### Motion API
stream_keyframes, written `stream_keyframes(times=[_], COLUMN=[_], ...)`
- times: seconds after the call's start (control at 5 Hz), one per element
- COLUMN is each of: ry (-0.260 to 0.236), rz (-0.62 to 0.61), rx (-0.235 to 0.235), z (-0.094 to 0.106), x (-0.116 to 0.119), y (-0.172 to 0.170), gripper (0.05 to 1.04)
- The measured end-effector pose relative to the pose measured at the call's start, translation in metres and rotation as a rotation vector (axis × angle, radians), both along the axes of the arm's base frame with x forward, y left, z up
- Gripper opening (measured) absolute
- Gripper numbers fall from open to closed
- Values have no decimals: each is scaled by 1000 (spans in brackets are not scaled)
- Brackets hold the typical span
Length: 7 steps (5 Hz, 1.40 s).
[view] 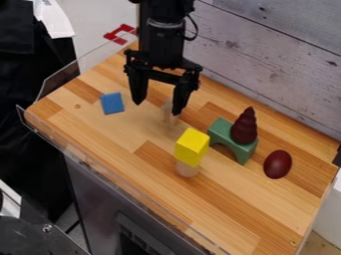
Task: Place plus on top of yellow cube
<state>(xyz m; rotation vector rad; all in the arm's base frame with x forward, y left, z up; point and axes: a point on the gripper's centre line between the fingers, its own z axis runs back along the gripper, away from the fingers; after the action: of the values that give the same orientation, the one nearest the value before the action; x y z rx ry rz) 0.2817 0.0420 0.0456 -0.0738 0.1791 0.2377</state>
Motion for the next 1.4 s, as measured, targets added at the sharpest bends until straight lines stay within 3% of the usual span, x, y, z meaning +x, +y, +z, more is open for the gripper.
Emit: stream_keyframes(times=[1.0, 1.4], ry=[61, 81], rz=[-32, -15], rx=[-31, -19], z=[-19, -26], x=[2, 4], y=[-12, -10], gripper=[999, 999])
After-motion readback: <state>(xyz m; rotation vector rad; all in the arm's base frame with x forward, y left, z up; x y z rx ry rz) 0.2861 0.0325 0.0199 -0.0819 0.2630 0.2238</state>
